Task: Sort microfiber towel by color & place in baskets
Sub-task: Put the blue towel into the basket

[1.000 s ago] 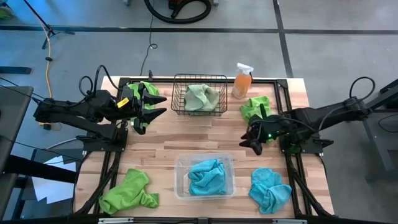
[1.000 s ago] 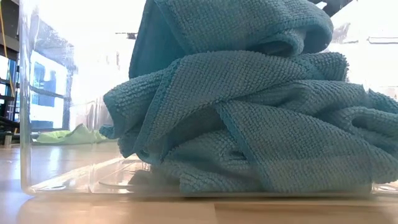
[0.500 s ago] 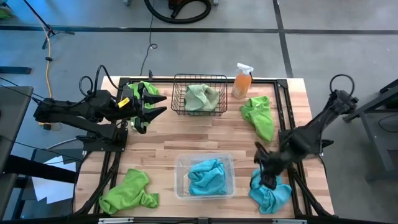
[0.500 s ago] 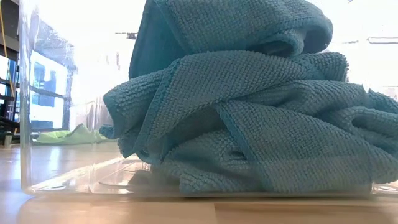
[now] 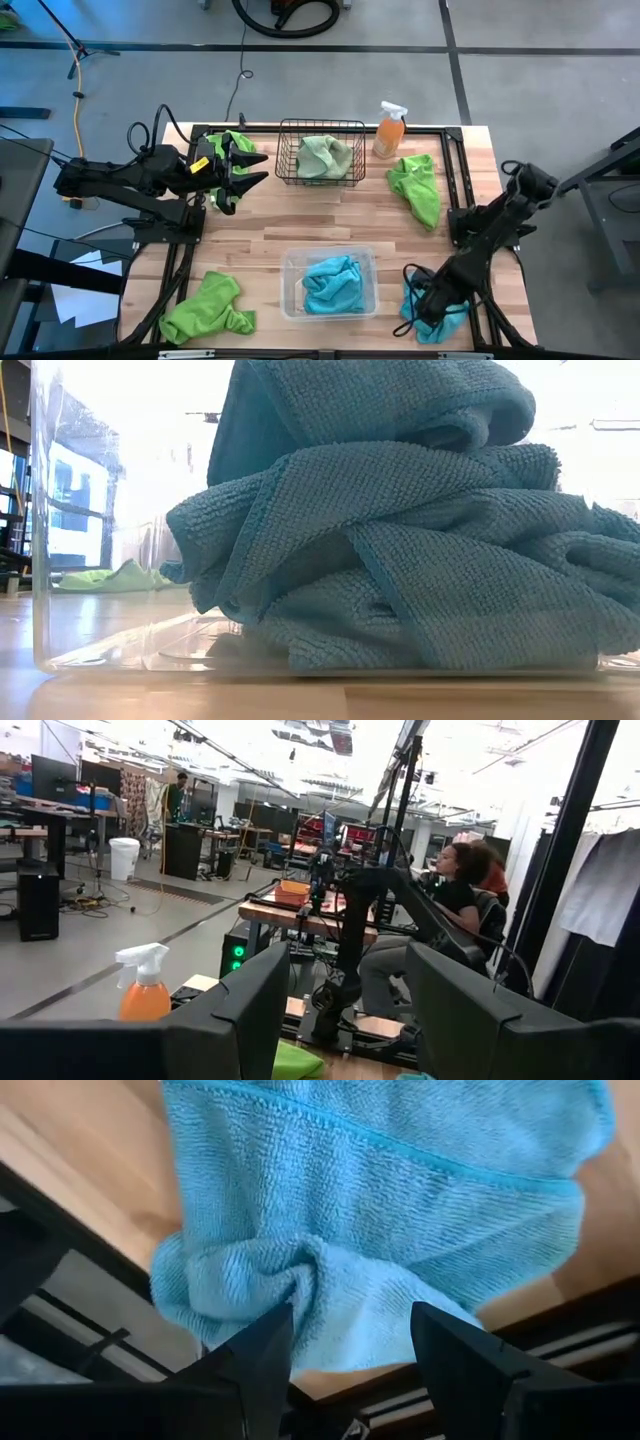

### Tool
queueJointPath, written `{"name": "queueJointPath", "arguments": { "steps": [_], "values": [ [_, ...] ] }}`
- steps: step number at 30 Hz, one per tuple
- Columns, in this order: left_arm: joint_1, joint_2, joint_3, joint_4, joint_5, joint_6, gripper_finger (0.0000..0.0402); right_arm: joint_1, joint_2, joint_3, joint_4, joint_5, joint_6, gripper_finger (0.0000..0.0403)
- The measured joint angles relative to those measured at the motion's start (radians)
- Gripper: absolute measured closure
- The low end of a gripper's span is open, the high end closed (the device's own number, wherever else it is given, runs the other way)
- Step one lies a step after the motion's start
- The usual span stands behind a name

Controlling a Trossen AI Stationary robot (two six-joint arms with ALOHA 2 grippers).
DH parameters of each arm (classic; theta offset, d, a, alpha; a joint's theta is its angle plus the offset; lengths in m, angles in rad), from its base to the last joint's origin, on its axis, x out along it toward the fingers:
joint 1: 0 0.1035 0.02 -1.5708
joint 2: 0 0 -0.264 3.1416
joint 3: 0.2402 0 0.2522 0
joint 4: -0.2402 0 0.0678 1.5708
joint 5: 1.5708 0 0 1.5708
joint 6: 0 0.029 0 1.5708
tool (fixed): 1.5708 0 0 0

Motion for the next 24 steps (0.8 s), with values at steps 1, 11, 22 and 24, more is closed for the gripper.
{"name": "queueJointPath", "arguments": {
  "steps": [1, 11, 22, 24],
  "values": [
    [0.000, 0.000, 0.000, 0.000, 0.000, 0.000, 0.0213, -0.001, 0.015, 0.000, 0.008, -0.003, 0.000, 0.0204],
    [0.000, 0.000, 0.000, 0.000, 0.000, 0.000, 0.0213, -0.002, 0.203, 0.000, 0.031, -0.008, -0.002, 0.0204],
    [0.000, 0.000, 0.000, -0.003, 0.000, 0.000, 0.0213, -0.003, 0.285, 0.006, 0.070, -0.023, -0.110, 0.0281],
    [0.000, 0.000, 0.000, -0.010, 0.000, 0.000, 0.0213, -0.003, 0.285, 0.006, 0.074, -0.026, -0.138, 0.0356]
  ]
}}
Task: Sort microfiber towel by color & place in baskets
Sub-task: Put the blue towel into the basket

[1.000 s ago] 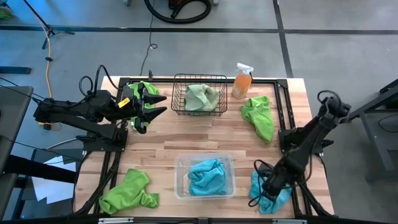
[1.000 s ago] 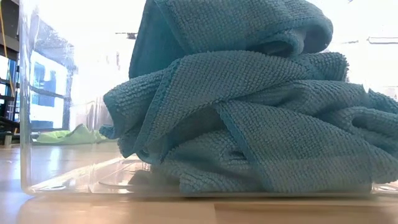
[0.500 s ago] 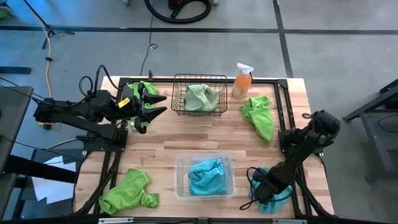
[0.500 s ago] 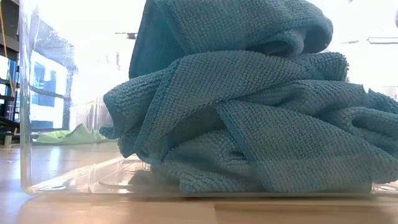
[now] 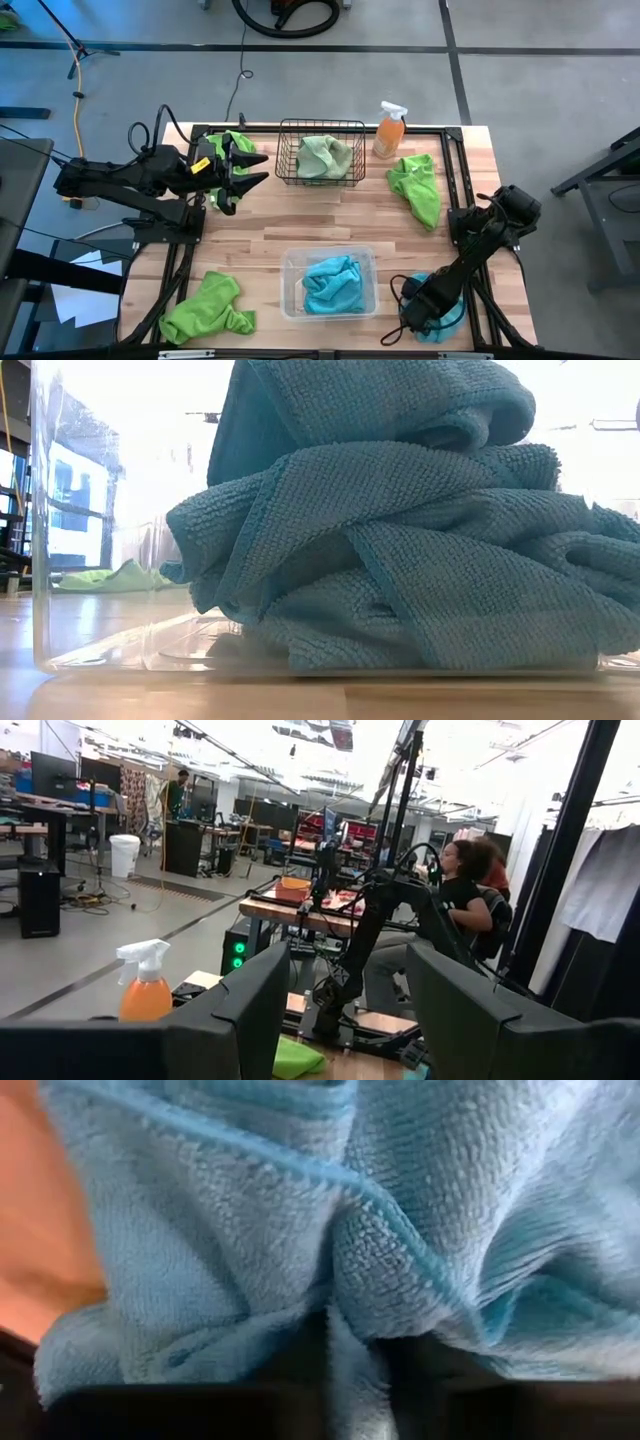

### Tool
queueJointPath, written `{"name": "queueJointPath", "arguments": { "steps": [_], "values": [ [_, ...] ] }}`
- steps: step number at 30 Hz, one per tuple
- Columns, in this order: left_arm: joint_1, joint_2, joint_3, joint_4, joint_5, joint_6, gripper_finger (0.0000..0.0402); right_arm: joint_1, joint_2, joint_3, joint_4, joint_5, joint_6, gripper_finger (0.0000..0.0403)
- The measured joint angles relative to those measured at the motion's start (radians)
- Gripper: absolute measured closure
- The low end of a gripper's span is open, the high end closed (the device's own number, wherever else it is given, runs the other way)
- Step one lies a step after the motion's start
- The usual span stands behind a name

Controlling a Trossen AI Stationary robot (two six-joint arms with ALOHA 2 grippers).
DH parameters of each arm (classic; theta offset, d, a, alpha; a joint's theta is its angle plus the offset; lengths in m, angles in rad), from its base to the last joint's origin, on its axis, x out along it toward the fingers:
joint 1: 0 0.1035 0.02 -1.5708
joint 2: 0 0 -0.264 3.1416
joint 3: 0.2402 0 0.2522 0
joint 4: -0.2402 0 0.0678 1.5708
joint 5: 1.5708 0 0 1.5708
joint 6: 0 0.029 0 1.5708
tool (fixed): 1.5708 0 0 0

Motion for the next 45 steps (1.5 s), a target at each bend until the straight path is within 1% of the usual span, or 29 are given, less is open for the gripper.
{"name": "queueJointPath", "arguments": {
  "steps": [1, 5, 7, 9, 12, 15, 20, 23, 26, 29, 31, 36, 38, 40, 42, 45],
  "values": [
    [0.000, 0.000, 0.000, -0.004, 0.000, 0.000, 0.0213, 0.000, 0.000, 0.000, 0.000, -0.005, -0.014, 0.0377],
    [0.000, 0.000, 0.000, -0.014, 0.000, 0.000, 0.0213, -0.009, -0.023, -0.007, -0.004, -0.044, -0.060, 0.0390],
    [0.000, 0.000, 0.000, -0.014, 0.000, 0.000, 0.0213, -0.014, -0.073, -0.013, -0.007, -0.023, -0.062, 0.0397],
    [0.000, 0.000, 0.000, -0.017, 0.000, 0.000, 0.0213, -0.030, -0.152, -0.016, -0.022, 0.012, -0.065, 0.0398],
    [0.000, 0.000, 0.000, -0.029, 0.000, 0.000, 0.0213, -0.063, -0.300, -0.011, 0.000, 0.049, -0.097, 0.0399],
    [0.000, 0.000, 0.000, -0.037, 0.000, 0.000, 0.0213, -0.104, -0.466, -0.011, 0.021, 0.066, -0.170, 0.0400],
    [0.000, 0.000, 0.000, -0.037, 0.000, 0.000, 0.0213, -0.177, -0.714, -0.010, 0.002, 0.172, -0.278, 0.0401],
    [0.000, 0.000, 0.000, -0.038, 0.000, 0.000, 0.0213, -0.232, -0.822, -0.010, -0.004, 0.242, -0.367, 0.0402],
    [0.000, 0.000, 0.000, -0.041, 0.000, 0.000, 0.0213, -0.313, -0.889, -0.009, 0.035, 0.324, -0.472, 0.0402],
    [0.000, 0.000, 0.000, -0.042, 0.000, 0.000, 0.0213, -0.409, -0.903, -0.009, 0.118, 0.371, -0.622, 0.0402],
    [0.000, 0.000, 0.000, -0.042, 0.000, 0.001, 0.0213, -0.471, -0.893, -0.009, 0.195, 0.370, -0.754, 0.0402],
    [0.000, 0.000, 0.000, -0.042, 0.000, 0.000, 0.0213, -0.622, -0.817, -0.008, 0.467, 0.370, -1.129, 0.0402],
    [0.000, 0.000, 0.000, -0.042, 0.000, 0.000, 0.0213, -0.674, -0.776, -0.008, 0.588, 0.372, -1.237, 0.0402],
    [0.000, 0.000, 0.000, -0.042, 0.000, 0.001, 0.0213, -0.725, -0.732, -0.008, 0.711, 0.370, -1.306, 0.0402],
    [0.000, 0.000, 0.000, -0.042, -0.001, 0.000, 0.0213, -0.769, -0.689, -0.008, 0.828, 0.361, -1.335, 0.0402],
    [0.000, 0.000, 0.000, -0.043, -0.010, -0.022, 0.0213, -0.825, -0.630, -0.008, 0.979, 0.283, -1.340, 0.0402]
  ]
}}
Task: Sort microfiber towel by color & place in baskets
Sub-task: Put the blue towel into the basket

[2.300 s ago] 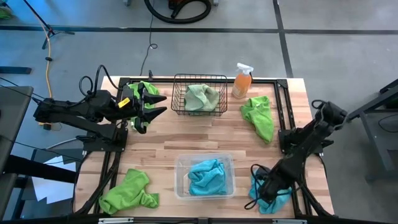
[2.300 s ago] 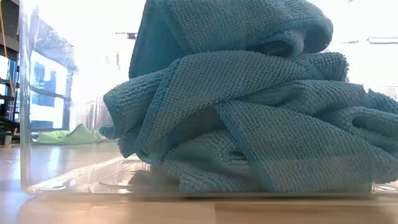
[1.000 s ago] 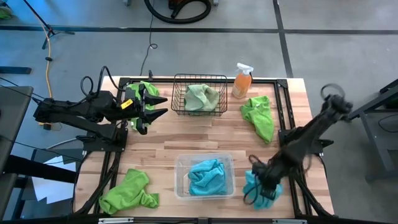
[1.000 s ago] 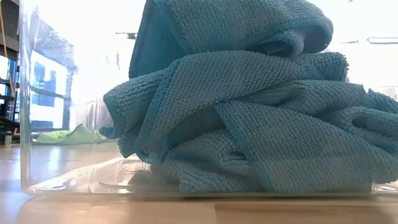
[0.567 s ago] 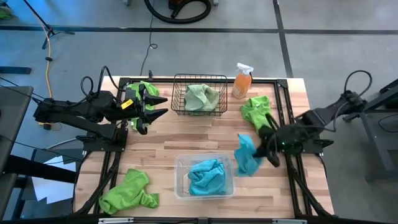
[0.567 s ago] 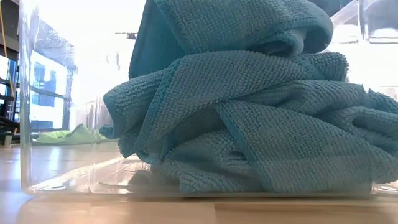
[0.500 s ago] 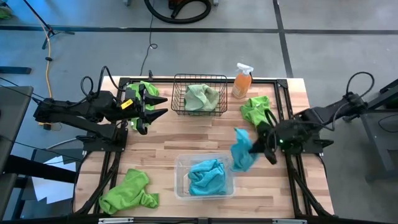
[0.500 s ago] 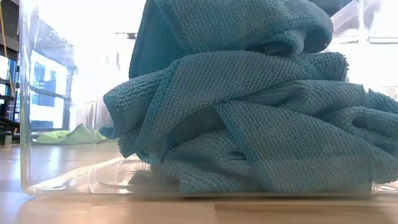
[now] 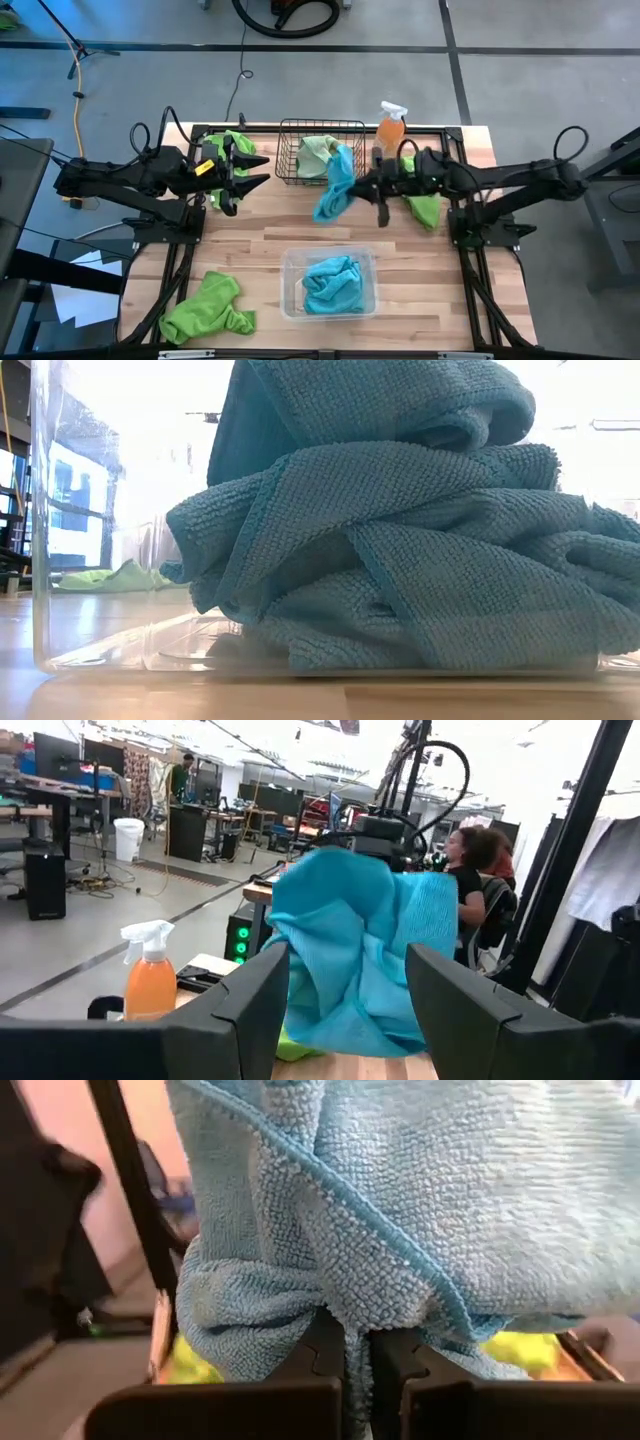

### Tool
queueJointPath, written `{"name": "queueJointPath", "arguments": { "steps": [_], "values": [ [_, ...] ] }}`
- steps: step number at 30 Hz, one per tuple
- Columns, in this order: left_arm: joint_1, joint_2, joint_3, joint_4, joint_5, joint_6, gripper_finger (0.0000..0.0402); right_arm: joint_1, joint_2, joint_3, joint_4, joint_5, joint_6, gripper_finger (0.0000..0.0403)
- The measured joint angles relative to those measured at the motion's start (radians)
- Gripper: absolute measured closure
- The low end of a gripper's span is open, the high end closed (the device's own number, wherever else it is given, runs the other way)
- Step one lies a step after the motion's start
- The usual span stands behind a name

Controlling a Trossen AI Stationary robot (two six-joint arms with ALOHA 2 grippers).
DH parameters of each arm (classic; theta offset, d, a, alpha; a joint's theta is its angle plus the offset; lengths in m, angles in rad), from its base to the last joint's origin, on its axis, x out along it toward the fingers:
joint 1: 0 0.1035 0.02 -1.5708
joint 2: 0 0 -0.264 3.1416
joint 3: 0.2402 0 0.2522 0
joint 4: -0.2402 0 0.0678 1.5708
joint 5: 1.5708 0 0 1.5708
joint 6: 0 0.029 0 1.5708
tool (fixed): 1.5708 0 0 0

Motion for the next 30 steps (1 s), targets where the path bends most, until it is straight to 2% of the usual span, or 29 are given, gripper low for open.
{"name": "queueJointPath", "arguments": {
  "steps": [4, 18, 25, 30],
  "values": [
    [0.000, 0.000, 0.000, -0.022, 0.000, -0.003, 0.0213, -0.031, 0.053, 0.000, 0.104, -0.070, -0.001, 0.0402],
    [0.000, 0.000, 0.000, -0.051, -0.003, -0.003, 0.0213, -0.039, 0.066, 0.000, 0.131, -0.073, 0.020, 0.0402],
    [0.000, 0.000, 0.000, -0.051, -0.004, -0.002, 0.0213, -0.032, 0.066, 0.000, 0.131, -0.088, 0.110, 0.0402],
    [0.000, 0.000, 0.000, -0.051, -0.008, -0.002, 0.0213, 0.022, 0.065, 0.000, 0.131, -0.091, 0.212, 0.0402]
  ]
}}
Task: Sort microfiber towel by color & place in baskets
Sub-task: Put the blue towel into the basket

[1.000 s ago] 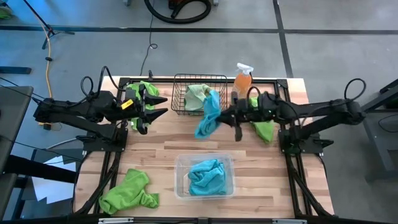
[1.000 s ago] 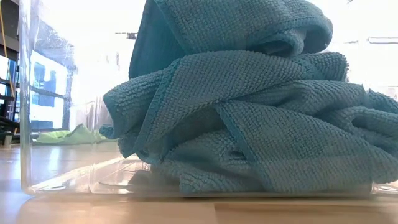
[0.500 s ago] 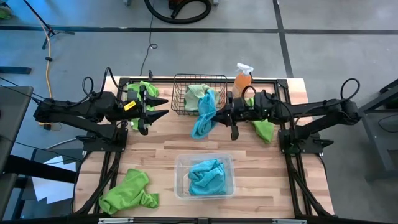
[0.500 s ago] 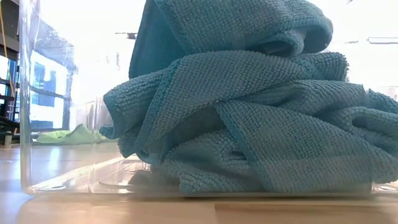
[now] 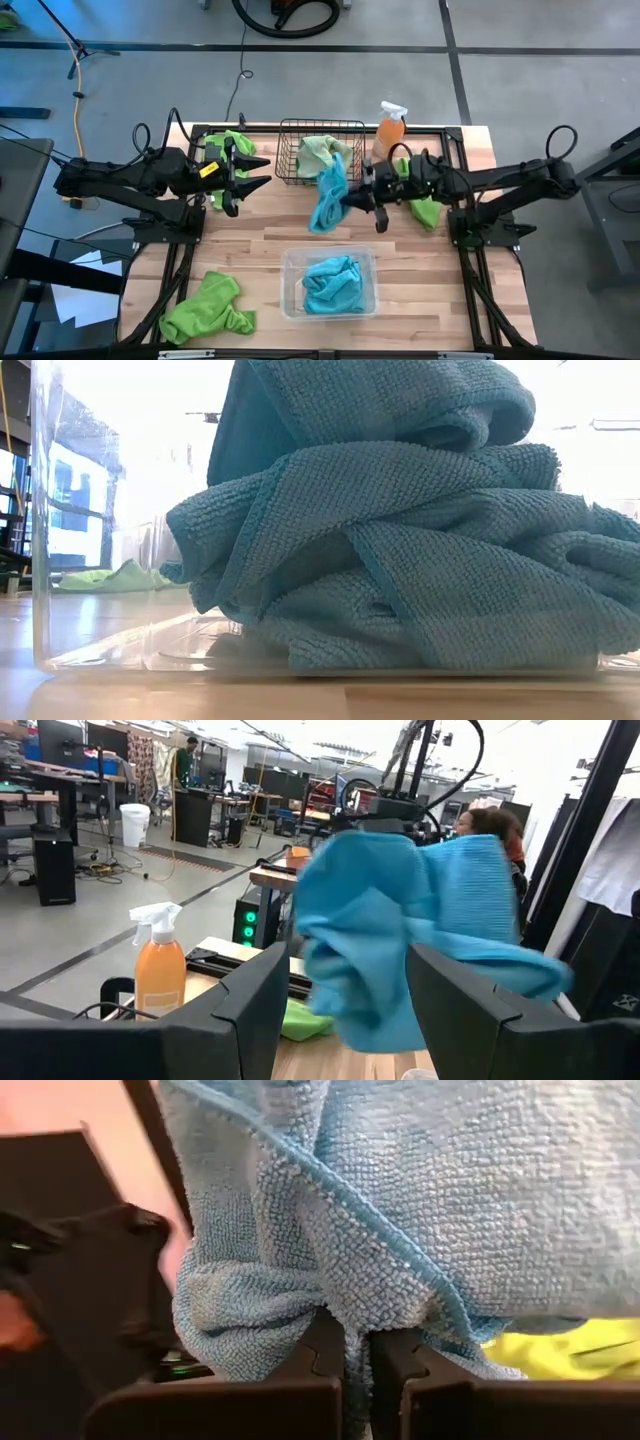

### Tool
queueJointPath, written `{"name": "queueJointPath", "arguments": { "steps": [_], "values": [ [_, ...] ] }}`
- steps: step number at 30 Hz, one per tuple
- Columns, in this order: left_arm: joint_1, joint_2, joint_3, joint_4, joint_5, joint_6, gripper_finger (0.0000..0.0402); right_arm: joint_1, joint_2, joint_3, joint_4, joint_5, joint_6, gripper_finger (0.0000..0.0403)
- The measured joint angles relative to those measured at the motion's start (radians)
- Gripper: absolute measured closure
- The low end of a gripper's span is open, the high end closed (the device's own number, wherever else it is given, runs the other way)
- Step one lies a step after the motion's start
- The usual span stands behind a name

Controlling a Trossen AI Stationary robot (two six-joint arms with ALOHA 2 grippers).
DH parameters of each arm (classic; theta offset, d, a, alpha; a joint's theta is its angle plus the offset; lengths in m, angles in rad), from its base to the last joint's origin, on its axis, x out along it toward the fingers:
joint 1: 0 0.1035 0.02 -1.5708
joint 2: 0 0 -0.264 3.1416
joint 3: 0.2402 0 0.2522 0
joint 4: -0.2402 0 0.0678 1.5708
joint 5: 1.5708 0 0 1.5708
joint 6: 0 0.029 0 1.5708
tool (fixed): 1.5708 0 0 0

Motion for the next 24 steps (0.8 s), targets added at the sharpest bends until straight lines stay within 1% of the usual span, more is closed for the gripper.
{"name": "queueJointPath", "arguments": {
  "steps": [3, 5, 8, 12, 16, 18, 21, 24],
  "values": [
    [0.000, 0.000, 0.000, 0.000, 0.000, 0.000, 0.0213, 0.068, 0.000, 0.003, -0.015, -0.001, 0.065, 0.0402],
    [0.000, 0.000, 0.000, 0.000, 0.000, 0.001, 0.0213, 0.119, 0.004, 0.035, -0.122, 0.017, 0.107, 0.0402],
    [0.000, 0.000, 0.000, 0.000, -0.001, 0.001, 0.0213, 0.195, 0.050, 0.140, -0.349, 0.042, 0.128, 0.0402],
    [0.000, 0.000, 0.000, -0.007, -0.001, 0.001, 0.0213, 0.265, 0.176, 0.346, -0.634, 0.038, 0.142, 0.0402],
    [0.000, 0.000, 0.000, -0.032, -0.001, 0.001, 0.0213, 0.298, 0.326, 0.540, -0.960, 0.021, 0.192, 0.0402],
    [0.000, 0.000, 0.000, -0.050, -0.001, 0.000, 0.0213, 0.305, 0.393, 0.618, -1.075, 0.038, 0.224, 0.0402],
    [0.000, 0.000, 0.000, -0.082, -0.001, 0.001, 0.0213, 0.315, 0.488, 0.702, -1.188, 0.063, 0.260, 0.0402],
    [0.000, 0.000, 0.000, -0.107, -0.001, 0.001, 0.0213, 0.336, 0.568, 0.751, -1.228, 0.059, 0.248, 0.0402]
  ]
}}
